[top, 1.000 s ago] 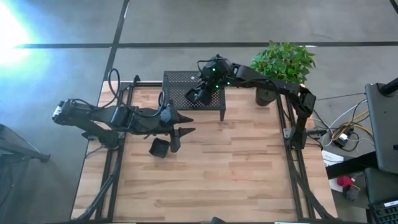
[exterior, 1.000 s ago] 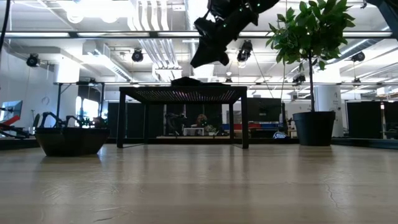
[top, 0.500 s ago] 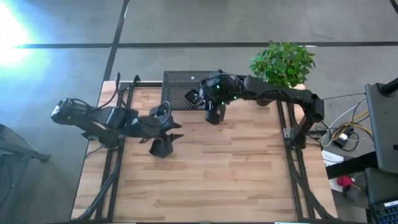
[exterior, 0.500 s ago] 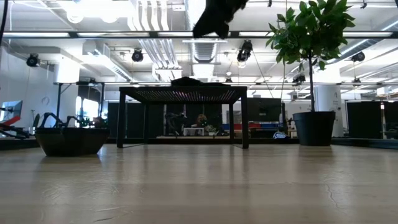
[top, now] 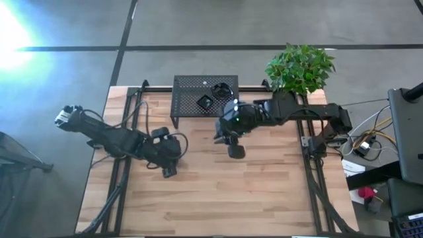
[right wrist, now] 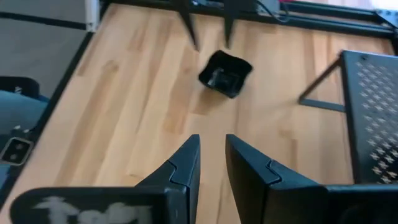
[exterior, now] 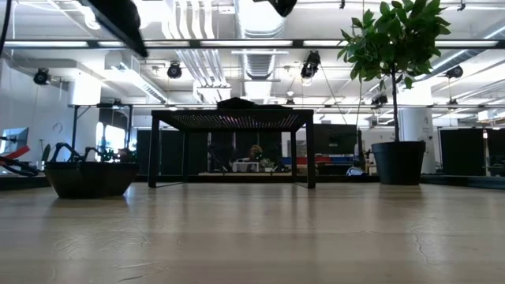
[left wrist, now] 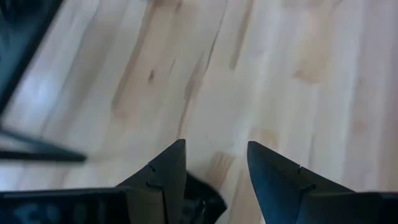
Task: Pick & Place Mini shaped plates
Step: Put the stacked black distorted squared plates on the shelf
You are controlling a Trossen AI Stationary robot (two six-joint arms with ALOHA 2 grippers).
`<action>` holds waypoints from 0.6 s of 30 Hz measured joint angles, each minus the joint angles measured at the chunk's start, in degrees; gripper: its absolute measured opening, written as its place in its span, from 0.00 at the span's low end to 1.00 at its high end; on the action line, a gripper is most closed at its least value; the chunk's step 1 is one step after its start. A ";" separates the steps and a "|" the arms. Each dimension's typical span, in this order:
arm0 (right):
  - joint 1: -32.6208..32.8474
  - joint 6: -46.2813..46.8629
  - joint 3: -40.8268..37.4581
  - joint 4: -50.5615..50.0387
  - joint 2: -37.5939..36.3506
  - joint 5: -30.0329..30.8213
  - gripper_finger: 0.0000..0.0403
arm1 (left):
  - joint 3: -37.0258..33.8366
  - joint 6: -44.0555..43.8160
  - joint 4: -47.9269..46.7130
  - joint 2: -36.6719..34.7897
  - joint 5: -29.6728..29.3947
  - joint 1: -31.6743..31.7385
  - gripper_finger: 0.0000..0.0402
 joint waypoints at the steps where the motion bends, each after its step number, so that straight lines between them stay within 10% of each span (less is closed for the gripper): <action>1: 0.66 0.02 0.00 0.00 -0.18 0.00 0.18 | -1.30 -1.96 -0.01 0.00 -0.03 0.00 0.41; 18: 4.74 0.48 -0.22 -0.83 -1.45 0.00 0.19 | -16.79 -34.80 4.34 0.04 0.23 0.09 0.41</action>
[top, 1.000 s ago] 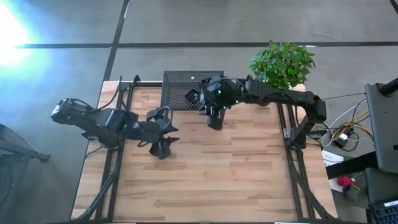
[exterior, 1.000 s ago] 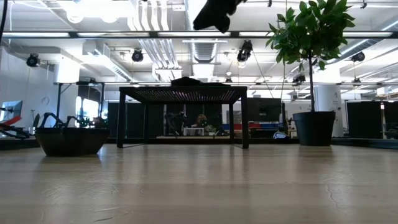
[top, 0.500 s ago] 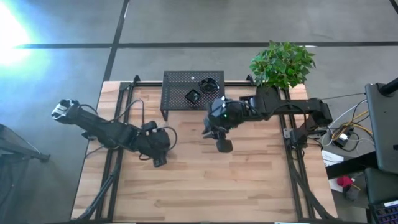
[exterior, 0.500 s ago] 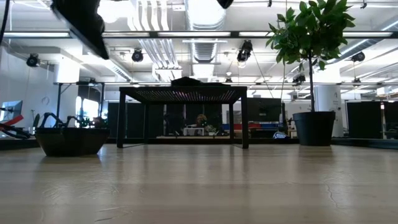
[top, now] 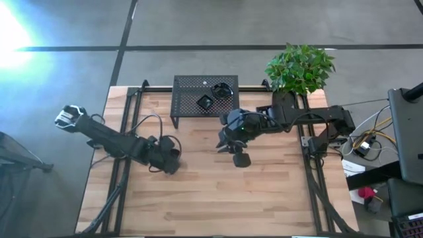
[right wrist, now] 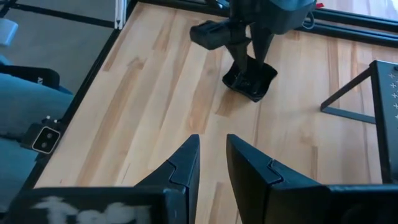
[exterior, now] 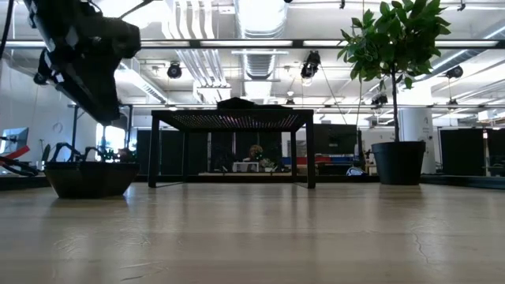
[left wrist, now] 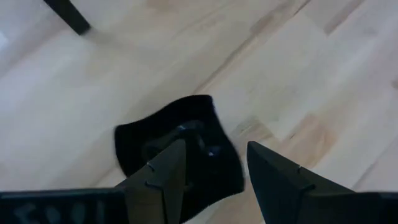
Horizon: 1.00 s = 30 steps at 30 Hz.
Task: Pick & Place Mini shaped plates
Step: Put the stacked black distorted squared plates on the shelf
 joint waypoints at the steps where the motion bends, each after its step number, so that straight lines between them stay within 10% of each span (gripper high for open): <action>1: -0.02 -0.08 0.00 0.00 0.00 0.00 0.18 | -0.53 -1.37 1.04 0.00 0.01 0.00 0.41; 30: -0.04 -0.63 0.00 0.09 0.00 0.00 0.17 | -2.88 -4.95 11.62 15.58 1.99 0.15 0.41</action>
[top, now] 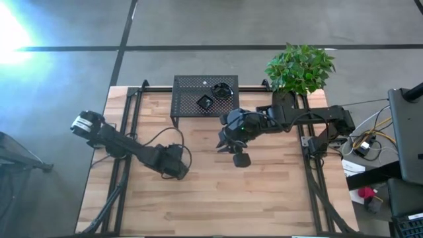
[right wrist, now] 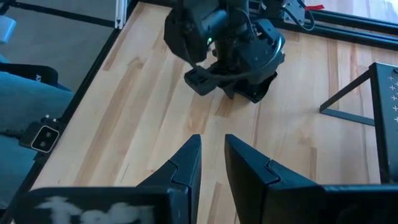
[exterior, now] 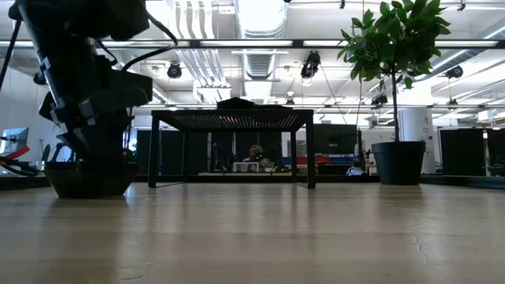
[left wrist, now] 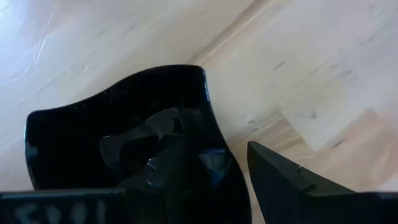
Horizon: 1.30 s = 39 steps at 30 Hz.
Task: Pick & Place Mini shaped plates
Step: Put the stacked black distorted squared plates on the shelf
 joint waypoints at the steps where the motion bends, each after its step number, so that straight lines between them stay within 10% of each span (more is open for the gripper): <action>1: 0.00 -0.02 0.00 0.00 0.00 0.00 0.17 | 0.00 0.00 -0.01 0.40 0.00 0.00 0.41; 11: 0.00 -0.02 0.00 0.00 0.00 0.00 0.16 | 0.04 0.09 -0.05 1.89 0.47 0.17 0.38; 22: 0.00 -0.02 0.00 0.00 0.00 0.00 0.18 | 0.02 2.94 -0.64 1.89 0.02 0.26 0.03; 39: 0.00 0.00 0.00 -0.02 0.02 -0.01 0.16 | 5.54 3.66 -6.05 0.66 1.50 0.22 0.00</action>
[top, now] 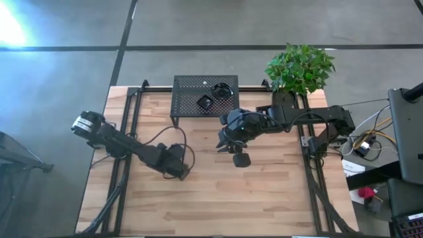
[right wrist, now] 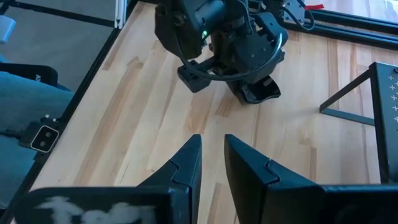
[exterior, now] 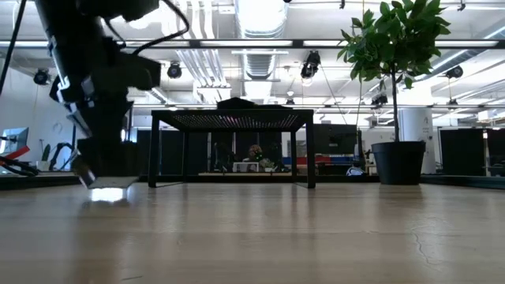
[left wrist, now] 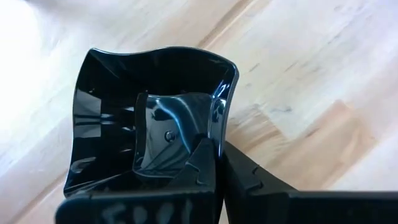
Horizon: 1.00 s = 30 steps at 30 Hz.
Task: Pick & Place Mini shaped plates
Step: Put the stacked black distorted squared plates on the shelf
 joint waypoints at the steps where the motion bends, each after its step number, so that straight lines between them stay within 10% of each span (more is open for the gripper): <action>1: 0.00 0.00 0.00 0.00 0.00 -0.01 0.16 | 0.67 0.20 -0.54 -0.02 -0.08 0.00 0.00; 30: 0.00 0.00 0.00 -0.07 -0.42 -0.01 0.16 | 36.73 14.15 -27.51 -0.17 -9.59 3.98 0.00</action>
